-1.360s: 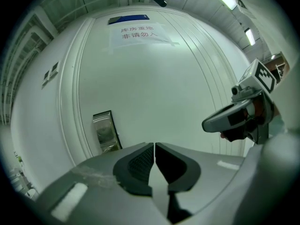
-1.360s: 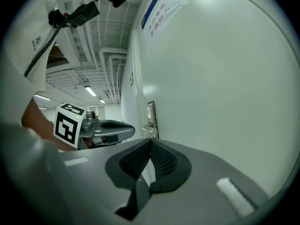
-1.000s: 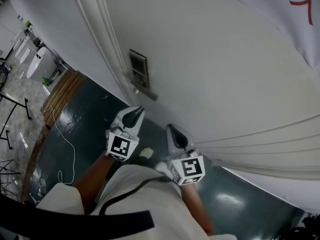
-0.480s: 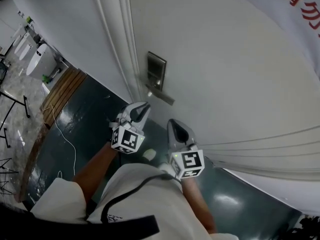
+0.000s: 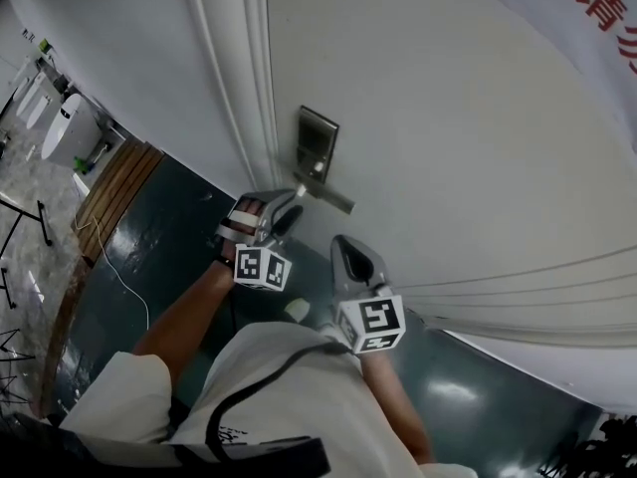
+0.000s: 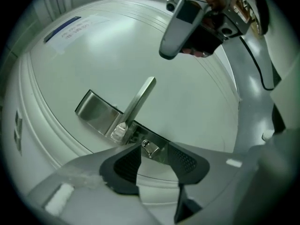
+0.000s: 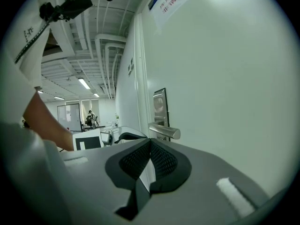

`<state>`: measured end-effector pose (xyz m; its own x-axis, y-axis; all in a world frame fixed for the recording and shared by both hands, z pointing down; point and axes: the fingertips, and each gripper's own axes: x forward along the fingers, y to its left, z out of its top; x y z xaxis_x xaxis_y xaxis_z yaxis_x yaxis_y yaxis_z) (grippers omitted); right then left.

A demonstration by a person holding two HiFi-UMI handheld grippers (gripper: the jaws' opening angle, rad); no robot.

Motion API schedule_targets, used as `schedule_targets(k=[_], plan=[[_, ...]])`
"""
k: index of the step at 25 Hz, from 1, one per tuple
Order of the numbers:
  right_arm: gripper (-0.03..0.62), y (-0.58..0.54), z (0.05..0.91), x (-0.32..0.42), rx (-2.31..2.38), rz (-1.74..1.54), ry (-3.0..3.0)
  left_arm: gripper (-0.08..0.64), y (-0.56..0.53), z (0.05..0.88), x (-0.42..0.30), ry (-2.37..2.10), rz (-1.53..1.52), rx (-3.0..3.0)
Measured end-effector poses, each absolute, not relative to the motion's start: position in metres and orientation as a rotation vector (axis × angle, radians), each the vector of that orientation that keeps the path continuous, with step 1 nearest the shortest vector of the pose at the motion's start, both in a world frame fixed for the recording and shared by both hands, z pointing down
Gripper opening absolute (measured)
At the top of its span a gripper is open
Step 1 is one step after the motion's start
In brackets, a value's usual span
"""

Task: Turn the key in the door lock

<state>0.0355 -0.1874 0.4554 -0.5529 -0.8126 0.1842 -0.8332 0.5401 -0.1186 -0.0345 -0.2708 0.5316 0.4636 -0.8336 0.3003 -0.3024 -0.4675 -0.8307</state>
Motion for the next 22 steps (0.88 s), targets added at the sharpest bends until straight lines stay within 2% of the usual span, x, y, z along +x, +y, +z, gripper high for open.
schedule_targets(k=[17,22], plan=[[0.008,-0.213,0.458,0.037,1.469,0.304,-2.625,0.141,-0.302,0.541,-0.026,0.927,-0.954,-1.832],[0.008,-0.217,0.459,0.04,1.469,0.287,-2.626,0.09,-0.304,0.538,-0.027,1.0,-0.934,-1.856]])
